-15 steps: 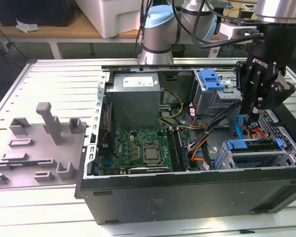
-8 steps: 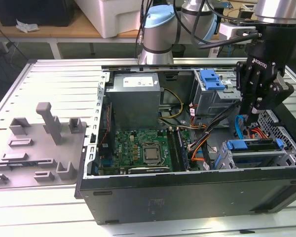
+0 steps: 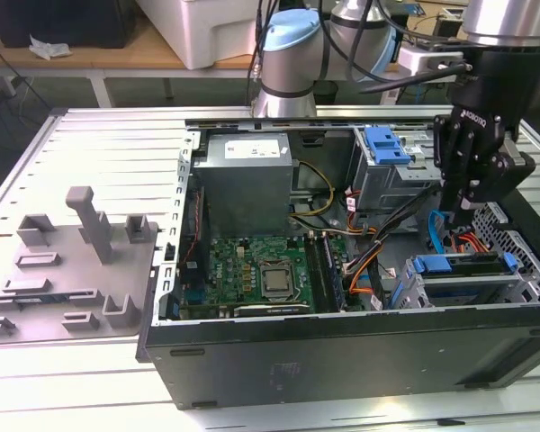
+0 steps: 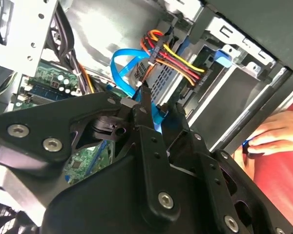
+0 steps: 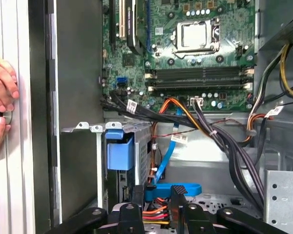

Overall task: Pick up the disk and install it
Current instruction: 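Insert the second disk wire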

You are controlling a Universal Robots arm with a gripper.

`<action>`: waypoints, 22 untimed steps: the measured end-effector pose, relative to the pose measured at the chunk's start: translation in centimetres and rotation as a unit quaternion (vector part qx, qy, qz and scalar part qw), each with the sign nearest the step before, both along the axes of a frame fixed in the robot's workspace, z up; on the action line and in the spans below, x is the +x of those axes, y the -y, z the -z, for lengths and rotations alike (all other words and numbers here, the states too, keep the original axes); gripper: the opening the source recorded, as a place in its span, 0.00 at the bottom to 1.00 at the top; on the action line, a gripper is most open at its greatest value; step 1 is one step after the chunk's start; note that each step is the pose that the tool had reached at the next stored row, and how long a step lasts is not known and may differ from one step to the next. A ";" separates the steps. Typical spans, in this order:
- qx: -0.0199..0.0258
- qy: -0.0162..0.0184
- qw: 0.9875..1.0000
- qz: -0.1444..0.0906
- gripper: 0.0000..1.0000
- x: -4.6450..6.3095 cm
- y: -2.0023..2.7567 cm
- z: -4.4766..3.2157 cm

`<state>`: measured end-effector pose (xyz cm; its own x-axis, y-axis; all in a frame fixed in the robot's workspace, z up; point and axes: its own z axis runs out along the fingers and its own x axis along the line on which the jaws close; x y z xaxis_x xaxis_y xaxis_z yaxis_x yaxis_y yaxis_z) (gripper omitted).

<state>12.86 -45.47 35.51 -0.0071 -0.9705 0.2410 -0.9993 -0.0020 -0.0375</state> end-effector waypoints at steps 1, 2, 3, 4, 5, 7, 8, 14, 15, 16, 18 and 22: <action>-0.004 0.007 1.000 0.000 0.36 -0.1 0.00 0.02; -0.007 0.013 1.000 0.000 0.36 -0.2 0.00 0.02; -0.010 0.016 1.000 0.000 0.36 -0.3 0.00 0.03; -0.013 0.018 1.000 0.000 0.36 -0.4 0.00 0.05; -0.014 0.019 1.000 0.000 0.36 -0.4 0.00 0.07; -0.015 0.019 1.000 0.000 0.36 -0.6 -0.01 0.11; -0.015 0.019 1.000 0.000 0.36 -0.7 -0.01 0.16; -0.015 0.020 1.000 0.000 0.36 -0.9 -0.03 0.32; -0.015 0.020 1.000 0.000 0.36 -0.9 -0.03 0.32; -0.014 0.020 1.000 0.000 0.36 -0.9 -0.04 0.33; -0.012 0.020 1.000 0.004 0.36 -1.0 -0.04 0.35; -0.012 0.020 0.999 0.023 0.36 -1.0 -0.08 0.39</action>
<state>11.91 -45.39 35.12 -0.0619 -0.9626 0.2637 -0.9960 0.0426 -0.0780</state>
